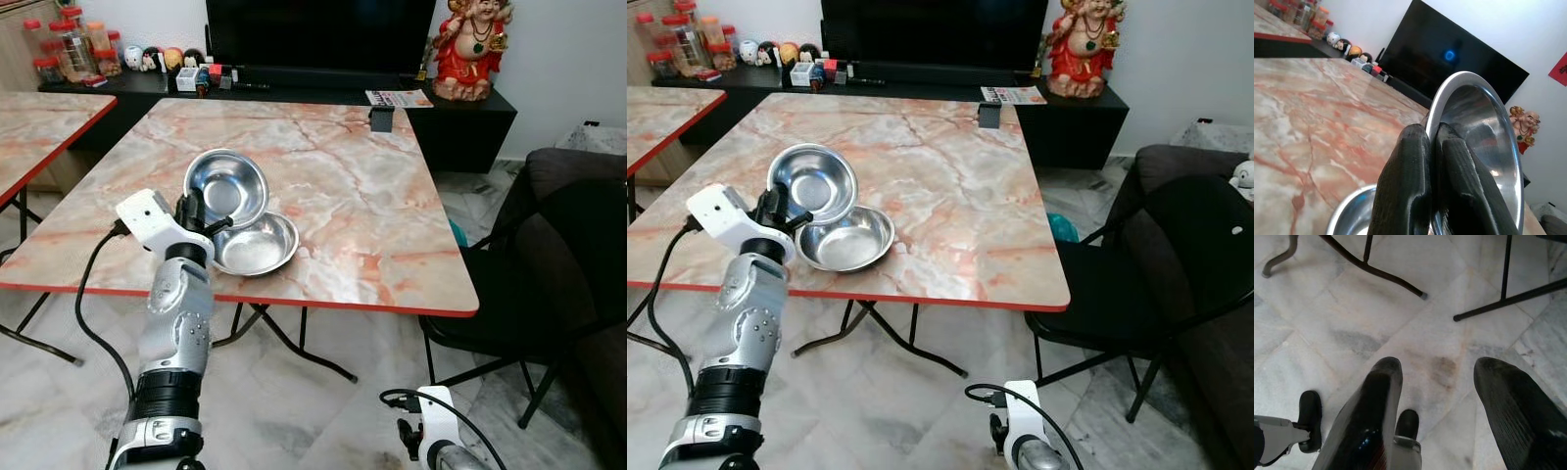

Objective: Setting the table

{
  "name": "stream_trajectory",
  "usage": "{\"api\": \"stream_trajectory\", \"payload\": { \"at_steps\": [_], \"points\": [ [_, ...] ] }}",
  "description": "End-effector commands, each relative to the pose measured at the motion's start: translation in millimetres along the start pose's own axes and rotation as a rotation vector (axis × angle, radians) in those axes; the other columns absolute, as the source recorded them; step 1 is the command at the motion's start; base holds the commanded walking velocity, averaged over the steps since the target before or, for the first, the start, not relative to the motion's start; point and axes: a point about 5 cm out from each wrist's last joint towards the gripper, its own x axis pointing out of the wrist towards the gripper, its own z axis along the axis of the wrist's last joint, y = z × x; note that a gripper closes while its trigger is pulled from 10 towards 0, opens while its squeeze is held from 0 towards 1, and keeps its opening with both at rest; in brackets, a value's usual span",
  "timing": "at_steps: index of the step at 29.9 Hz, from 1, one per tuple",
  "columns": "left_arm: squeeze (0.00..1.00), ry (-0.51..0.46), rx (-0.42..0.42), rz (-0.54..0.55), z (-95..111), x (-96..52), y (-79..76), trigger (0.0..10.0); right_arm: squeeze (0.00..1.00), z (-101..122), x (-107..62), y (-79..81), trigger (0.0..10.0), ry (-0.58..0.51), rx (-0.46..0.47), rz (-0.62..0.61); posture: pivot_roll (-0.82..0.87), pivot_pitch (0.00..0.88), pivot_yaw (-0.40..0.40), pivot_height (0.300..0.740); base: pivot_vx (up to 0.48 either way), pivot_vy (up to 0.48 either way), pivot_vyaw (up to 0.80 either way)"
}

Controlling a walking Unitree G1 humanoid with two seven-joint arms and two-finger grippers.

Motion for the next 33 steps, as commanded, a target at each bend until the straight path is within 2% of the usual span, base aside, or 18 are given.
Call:
{"api": "stream_trajectory", "payload": {
  "at_steps": [1, 13, 33],
  "points": [
    [0.0, -0.02, -0.004, -0.027, 8, 1.6, -5.6, 10.0, 0.0, 1, 0.0, -2.0, 10.0, -0.003, -0.003, -0.006, 0.0, 0.0, -0.036, 0.732, 0.326, 0.0, 0.0],
    [0.0, -0.015, -0.009, -0.057, 6, 0.5, -14.7, 10.0, 0.0, 3, 0.5, -0.2, 10.0, -0.005, 0.002, 0.001, -0.01, 0.0, -0.031, 0.732, 0.328, 0.0, 0.0],
    [0.0, 0.007, -0.004, -0.068, 7, -4.2, -14.8, 10.0, 0.0, 3, 0.9, 2.1, 10.0, -0.003, 0.001, 0.009, 0.0, 0.0, -0.038, 0.732, 0.304, 0.0, 0.0]
  ]
}}
